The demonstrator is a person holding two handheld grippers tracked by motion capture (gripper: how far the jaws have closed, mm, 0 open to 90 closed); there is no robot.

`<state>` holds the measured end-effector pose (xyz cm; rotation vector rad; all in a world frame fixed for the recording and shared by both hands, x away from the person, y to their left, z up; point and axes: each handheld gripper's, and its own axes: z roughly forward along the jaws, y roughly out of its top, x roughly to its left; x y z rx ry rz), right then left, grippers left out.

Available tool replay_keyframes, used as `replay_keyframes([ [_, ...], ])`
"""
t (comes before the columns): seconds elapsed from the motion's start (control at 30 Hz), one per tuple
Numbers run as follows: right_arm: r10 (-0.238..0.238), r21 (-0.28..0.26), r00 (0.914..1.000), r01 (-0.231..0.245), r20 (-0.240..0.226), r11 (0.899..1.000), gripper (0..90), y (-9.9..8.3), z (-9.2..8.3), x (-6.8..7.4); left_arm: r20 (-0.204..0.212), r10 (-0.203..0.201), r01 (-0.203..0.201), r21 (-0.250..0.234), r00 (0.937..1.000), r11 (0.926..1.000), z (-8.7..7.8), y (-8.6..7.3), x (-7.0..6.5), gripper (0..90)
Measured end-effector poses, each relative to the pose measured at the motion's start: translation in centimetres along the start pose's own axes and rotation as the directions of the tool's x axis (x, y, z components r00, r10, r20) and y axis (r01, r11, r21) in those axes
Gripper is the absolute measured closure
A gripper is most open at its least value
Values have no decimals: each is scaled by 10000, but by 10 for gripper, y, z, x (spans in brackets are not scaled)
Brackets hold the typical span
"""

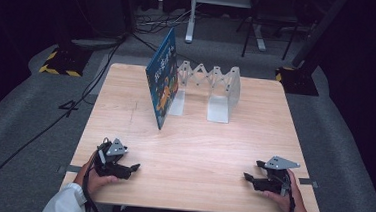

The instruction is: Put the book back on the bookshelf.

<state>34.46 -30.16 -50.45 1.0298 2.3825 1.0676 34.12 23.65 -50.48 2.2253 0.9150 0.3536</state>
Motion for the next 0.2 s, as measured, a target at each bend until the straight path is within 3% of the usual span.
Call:
replay_keyframes([
  [0.2, 5, 2, 10000, -5, -1, 10000, 262, 0, 0, 0, 2, -4, 4, 1, 10000, 10000, 0, 0, 0, 167],
])
